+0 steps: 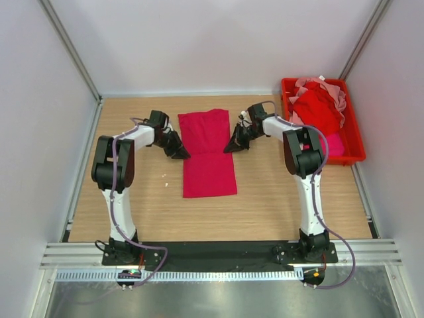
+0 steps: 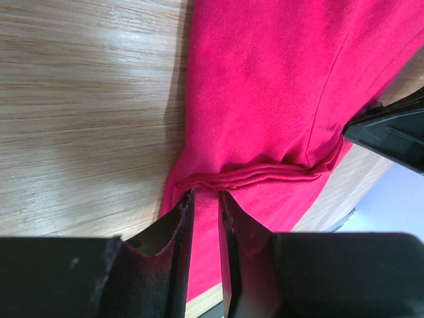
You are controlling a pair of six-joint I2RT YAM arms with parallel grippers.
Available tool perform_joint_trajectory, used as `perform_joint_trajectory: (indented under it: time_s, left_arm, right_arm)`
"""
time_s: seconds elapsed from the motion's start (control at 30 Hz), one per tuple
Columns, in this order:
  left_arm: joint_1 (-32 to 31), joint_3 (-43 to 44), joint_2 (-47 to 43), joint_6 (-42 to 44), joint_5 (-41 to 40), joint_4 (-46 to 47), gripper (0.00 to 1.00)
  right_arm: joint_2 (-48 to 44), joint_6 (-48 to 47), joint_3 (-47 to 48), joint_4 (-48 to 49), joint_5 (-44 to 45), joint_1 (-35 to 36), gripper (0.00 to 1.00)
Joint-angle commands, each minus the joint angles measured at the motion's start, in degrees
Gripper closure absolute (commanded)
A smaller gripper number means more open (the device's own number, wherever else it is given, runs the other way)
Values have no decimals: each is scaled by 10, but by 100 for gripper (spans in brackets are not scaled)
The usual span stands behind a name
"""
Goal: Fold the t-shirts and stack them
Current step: Fold the tshirt
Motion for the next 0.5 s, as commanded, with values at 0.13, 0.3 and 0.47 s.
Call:
perform_joint_trajectory:
  time_s: [0.13,0.3,0.47]
  left_arm:
    - [-1,-103,-20,15,-49,0,78]
    - [-1,-178,-81,14,-50,6,78]
    - [-2,-233,-142,7,-51,8,78]
  right_arm:
    - [-31,-32,-108,11,37,-1,99]
    - [-87,-19,-203,51,33,2,99]
    - [-125,-8,-259,75,28,6,99]
